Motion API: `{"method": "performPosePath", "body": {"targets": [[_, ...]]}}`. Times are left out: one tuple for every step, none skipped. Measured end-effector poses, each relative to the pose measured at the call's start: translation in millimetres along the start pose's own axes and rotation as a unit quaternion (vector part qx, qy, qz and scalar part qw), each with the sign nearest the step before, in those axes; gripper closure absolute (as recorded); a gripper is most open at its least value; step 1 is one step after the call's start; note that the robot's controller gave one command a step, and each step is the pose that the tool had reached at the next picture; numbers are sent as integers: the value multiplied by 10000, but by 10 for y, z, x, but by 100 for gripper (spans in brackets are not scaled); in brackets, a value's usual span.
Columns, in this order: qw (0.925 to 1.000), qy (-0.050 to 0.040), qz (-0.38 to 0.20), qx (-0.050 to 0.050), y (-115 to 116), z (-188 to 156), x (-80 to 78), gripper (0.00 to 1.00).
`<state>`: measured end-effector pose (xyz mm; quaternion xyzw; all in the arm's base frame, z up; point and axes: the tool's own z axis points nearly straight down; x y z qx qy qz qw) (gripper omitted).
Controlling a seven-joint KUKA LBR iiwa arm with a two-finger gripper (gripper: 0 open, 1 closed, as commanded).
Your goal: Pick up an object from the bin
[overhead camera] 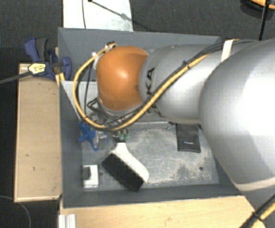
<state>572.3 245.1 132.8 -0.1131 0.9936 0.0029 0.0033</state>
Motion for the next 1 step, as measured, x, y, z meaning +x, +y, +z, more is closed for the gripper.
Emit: {"method": "performPosePath", "body": {"targets": [[10000,3,5,-2,1,-95,1,100]]}}
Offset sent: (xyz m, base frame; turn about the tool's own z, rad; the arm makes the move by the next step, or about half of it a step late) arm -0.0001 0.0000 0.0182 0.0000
